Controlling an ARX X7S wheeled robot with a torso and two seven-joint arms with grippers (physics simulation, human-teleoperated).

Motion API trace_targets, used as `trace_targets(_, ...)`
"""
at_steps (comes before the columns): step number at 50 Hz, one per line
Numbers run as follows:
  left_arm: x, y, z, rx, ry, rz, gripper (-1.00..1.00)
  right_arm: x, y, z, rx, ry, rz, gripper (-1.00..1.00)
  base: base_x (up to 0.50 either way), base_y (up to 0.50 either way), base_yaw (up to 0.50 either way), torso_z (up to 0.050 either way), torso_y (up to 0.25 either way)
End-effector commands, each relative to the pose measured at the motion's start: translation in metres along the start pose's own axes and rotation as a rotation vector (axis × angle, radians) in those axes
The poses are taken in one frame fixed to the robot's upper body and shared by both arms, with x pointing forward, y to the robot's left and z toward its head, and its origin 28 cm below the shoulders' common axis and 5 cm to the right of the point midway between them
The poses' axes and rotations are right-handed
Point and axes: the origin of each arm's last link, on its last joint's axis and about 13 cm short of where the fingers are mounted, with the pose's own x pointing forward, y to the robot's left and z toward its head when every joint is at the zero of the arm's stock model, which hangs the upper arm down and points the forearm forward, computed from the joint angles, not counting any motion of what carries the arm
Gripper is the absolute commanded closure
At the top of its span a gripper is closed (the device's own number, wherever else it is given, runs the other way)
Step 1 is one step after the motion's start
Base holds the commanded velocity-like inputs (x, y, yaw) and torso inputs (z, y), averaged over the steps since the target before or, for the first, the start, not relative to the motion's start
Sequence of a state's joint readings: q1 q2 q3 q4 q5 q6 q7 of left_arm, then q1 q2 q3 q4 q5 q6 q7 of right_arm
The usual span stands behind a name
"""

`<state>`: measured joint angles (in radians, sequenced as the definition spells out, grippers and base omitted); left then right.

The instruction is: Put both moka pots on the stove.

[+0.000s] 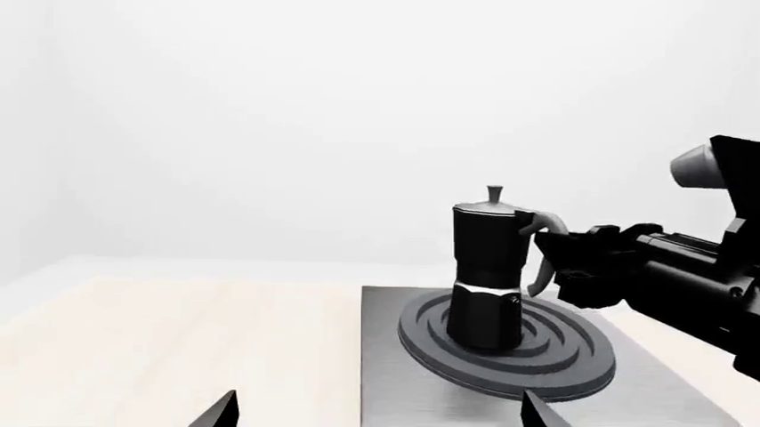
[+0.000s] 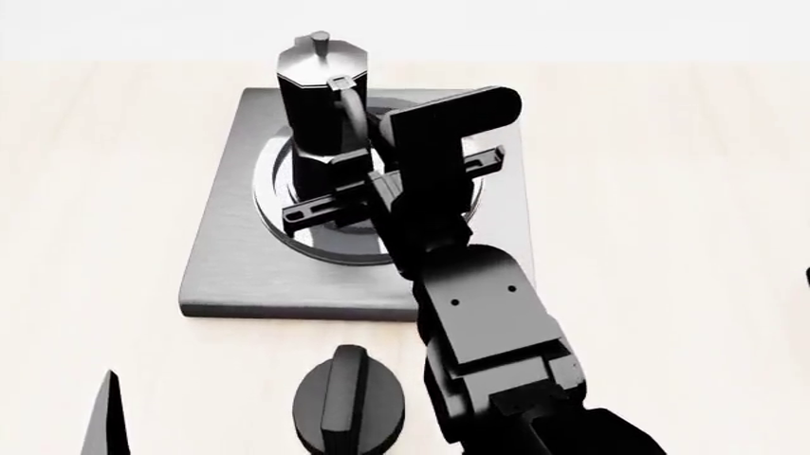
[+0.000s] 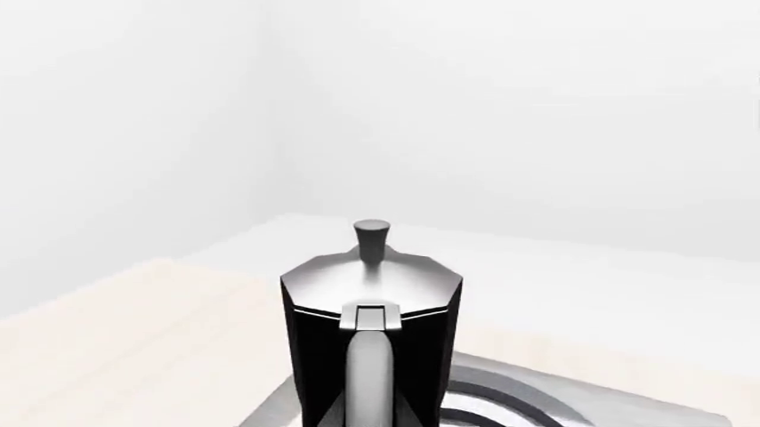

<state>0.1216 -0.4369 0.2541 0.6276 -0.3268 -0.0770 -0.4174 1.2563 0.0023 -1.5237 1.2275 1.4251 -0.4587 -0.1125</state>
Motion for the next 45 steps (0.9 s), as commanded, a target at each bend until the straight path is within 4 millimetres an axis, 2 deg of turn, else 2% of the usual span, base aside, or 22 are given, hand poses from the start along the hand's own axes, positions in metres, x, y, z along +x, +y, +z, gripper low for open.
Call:
trace_targets(1, 0.000, 0.000, 0.000, -0.004, -0.005, 0.001, -1.00, -0.005, -0.002, -0.008, 0.003, 0.021, -0.019, 1.00, 0.00, 0.00, 0.00, 0.000, 0.000)
trace_targets(9, 0.000, -0.001, 0.000, -0.006, -0.008, -0.001, -1.00, -0.010, -0.002, -0.019, 0.011, 0.070, -0.011, 1.00, 0.00, 0.00, 0.00, 0.000, 0.000)
trace_targets(10, 0.000, -0.001, 0.000, -0.005, -0.008, -0.001, -1.00, -0.010, -0.002, -0.018, 0.007, 0.064, -0.014, -1.00, 0.00, 0.00, 0.00, 0.000, 0.000)
trace_targets(15, 0.000, -0.001, 0.000, -0.004, -0.008, -0.002, -1.00, -0.011, -0.002, -0.020, 0.005, 0.053, -0.008, -1.00, 0.00, 0.00, 0.00, 0.000, 0.000)
trace_targets(17, 0.000, -0.001, 0.000, -0.006, -0.009, -0.001, -1.00, -0.014, 0.000, -0.014, 0.032, 0.009, -0.010, -1.00, 0.00, 0.00, 0.00, 0.000, 0.000)
trace_targets(18, 0.000, -0.001, 0.000, -0.005, -0.008, -0.001, -1.00, -0.027, -0.011, -0.011, -0.017, 0.025, -0.071, -1.00, 0.00, 0.00, 0.00, 0.000, 0.000)
trace_targets(20, 0.000, -0.001, 0.000, -0.004, -0.008, -0.002, -1.00, -0.042, 0.008, 0.000, 0.058, 0.004, 0.001, -1.00, 0.00, 0.00, 0.00, 0.000, 0.000)
trace_targets(21, 0.000, -0.001, 0.000, -0.004, -0.009, -0.003, -1.00, -0.049, 0.010, 0.005, 0.070, -0.002, 0.005, -1.00, 0.00, 0.00, 0.00, 0.000, 0.000)
trace_targets(22, 0.000, 0.000, 0.000, -0.005, -0.009, -0.001, -1.00, -0.065, 0.008, 0.015, 0.045, -0.044, -0.003, -1.00, 0.00, 0.00, 0.00, 0.000, 0.000)
trace_targets(23, 0.000, 0.000, 0.000, -0.004, -0.010, 0.000, -1.00, -0.074, 0.018, 0.021, 0.068, -0.038, 0.033, -1.00, 0.00, 0.00, 0.00, 0.000, 0.000)
trace_targets(25, 0.000, -0.001, 0.001, -0.003, -0.011, -0.001, -1.00, -0.094, 0.021, 0.031, 0.056, -0.072, 0.023, -1.00, 0.00, 0.00, 0.00, 0.000, 0.000)
trace_targets(30, -0.001, -0.001, 0.001, 0.000, -0.013, -0.003, -1.00, -0.133, 0.024, 0.041, -0.006, -0.108, -0.026, -1.00, 0.00, 0.00, 0.00, 0.000, 0.000)
trace_targets(36, -0.001, -0.002, 0.001, 0.002, -0.012, -0.005, -1.00, -0.170, 0.030, 0.061, -0.079, -0.120, -0.034, -1.00, 0.00, 0.00, 0.00, 0.000, 0.000)
trace_targets(42, -0.001, -0.001, 0.002, 0.001, -0.016, -0.003, -1.00, -0.192, 0.031, 0.083, -0.198, -0.185, -0.105, -1.00, 0.00, 0.00, 0.00, 0.000, 0.000)
trace_targets(45, -0.002, -0.001, 0.003, 0.001, -0.019, -0.005, -1.00, -0.197, 0.029, 0.083, -0.272, -0.192, -0.138, -1.00, 0.00, 0.00, 0.00, 0.000, 0.000)
